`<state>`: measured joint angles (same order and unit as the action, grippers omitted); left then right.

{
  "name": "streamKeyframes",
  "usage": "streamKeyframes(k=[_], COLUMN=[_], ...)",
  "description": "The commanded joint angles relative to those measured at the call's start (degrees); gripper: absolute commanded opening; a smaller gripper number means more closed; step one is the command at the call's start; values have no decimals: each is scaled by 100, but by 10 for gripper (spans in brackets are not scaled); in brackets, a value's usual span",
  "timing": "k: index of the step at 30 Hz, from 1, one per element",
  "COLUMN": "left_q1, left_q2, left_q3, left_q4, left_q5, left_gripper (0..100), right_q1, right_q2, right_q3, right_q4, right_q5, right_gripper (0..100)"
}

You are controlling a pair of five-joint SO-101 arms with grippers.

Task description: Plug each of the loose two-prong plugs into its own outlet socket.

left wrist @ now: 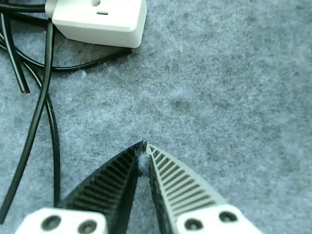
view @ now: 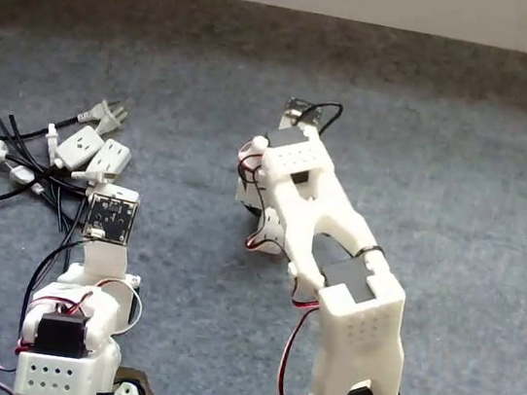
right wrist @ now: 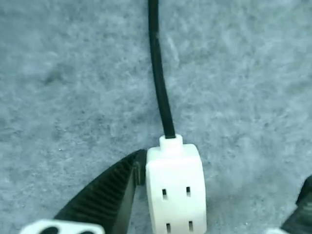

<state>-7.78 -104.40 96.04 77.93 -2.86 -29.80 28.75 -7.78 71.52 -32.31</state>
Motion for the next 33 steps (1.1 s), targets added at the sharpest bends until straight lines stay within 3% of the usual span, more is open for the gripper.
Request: streamKeyframes(k=[1,14,17,20,26,33], left_q1=[66,66,66,66,66,66], left_q2=[4,4,4,4,4,4], left_q3=[110,110,110,110,110,110], left_q4=[-79,-79,-79,-79,-79,-79], left_q5=[26,26,26,26,26,26], left_gripper=[6,6,6,6,6,6], right_q1=[84,119,365,822,1877,1982], right_q2=[-708,-1851,-2536,-3266,-4629,-6009], right_q3=[-848,-4180,-4031,-3679,-1543,1244], right_q4=[593,2949,2949,2949,2932,2818], right_q5=[70,132,800,1433,1547,2734], right_gripper=[464,464,464,464,464,464])
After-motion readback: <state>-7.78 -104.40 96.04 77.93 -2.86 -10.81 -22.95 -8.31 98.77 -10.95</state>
